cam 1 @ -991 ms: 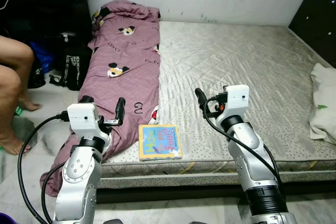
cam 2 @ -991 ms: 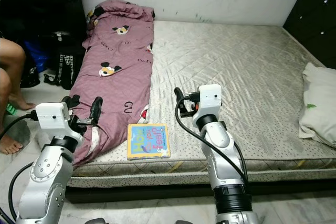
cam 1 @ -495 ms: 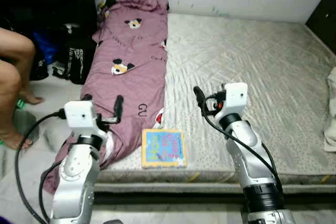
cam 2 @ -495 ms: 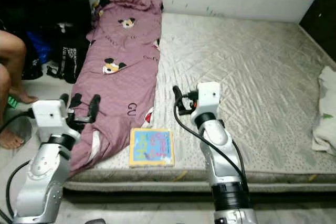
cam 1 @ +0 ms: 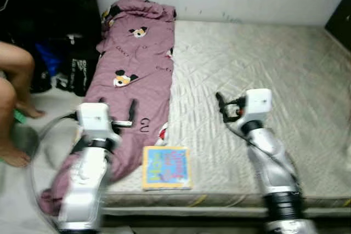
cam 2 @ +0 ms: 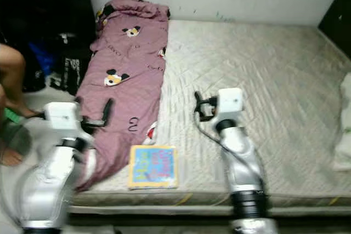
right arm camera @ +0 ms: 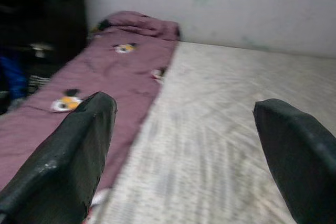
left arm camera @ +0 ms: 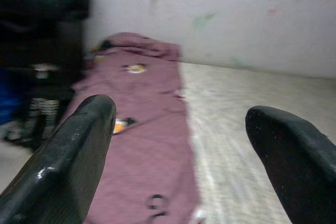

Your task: Clean up the room

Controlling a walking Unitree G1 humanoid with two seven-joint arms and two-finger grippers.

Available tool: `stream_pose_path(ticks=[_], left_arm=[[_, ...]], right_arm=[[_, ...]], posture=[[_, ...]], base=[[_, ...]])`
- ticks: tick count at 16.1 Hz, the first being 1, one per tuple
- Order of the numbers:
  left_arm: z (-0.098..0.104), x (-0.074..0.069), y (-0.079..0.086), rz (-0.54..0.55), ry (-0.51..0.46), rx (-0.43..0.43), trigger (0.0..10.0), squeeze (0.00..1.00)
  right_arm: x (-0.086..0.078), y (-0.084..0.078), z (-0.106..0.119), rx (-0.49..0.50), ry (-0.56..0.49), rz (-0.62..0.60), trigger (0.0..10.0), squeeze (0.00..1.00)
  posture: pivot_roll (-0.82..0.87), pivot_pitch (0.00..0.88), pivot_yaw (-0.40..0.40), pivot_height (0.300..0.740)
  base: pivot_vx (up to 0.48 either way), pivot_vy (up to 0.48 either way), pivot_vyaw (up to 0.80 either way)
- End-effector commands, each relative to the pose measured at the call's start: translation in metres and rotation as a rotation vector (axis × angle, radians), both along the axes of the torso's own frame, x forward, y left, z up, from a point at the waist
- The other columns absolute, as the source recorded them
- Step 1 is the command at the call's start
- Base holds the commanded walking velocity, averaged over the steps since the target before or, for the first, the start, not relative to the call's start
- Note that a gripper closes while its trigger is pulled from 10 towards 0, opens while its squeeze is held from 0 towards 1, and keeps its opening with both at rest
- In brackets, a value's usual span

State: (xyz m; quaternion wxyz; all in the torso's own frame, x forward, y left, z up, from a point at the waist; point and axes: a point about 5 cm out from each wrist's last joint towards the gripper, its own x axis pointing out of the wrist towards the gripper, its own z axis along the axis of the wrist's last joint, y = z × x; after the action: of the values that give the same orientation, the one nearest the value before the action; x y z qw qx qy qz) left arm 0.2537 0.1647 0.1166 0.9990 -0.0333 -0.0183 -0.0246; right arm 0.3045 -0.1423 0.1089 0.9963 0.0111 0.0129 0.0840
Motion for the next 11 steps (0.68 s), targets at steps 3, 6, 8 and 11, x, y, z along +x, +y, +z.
stream_pose_path(ticks=[3,6,8,11], left_arm=[[-0.007,0.006,0.003,0.058,0.021,0.044,10.0,0.0],[-0.01,0.01,0.004,0.08,0.027,0.046,10.0,0.0],[-0.011,0.011,0.001,0.082,0.023,0.025,10.0,0.0],[-0.013,0.01,-0.011,0.066,0.024,0.014,10.0,0.0]], right_arm=[[0.0,0.008,-0.003,-0.006,-0.017,0.004,10.0,0.0],[-0.001,0.009,-0.009,-0.041,-0.021,0.016,10.0,0.0],[0.002,0.009,-0.009,-0.064,-0.019,0.026,10.0,0.0],[0.003,0.007,-0.011,-0.06,0.002,0.062,10.0,0.0]], posture=[[-0.08,0.0,0.012,0.74],[-0.1,0.0,0.011,0.74],[-0.11,0.0,-0.015,0.74],[-0.09,0.0,-0.063,0.74]], base=[[0.0,0.0,0.0],[0.0,0.0,0.0],[0.0,0.0,0.0],[0.0,0.0,0.0]])
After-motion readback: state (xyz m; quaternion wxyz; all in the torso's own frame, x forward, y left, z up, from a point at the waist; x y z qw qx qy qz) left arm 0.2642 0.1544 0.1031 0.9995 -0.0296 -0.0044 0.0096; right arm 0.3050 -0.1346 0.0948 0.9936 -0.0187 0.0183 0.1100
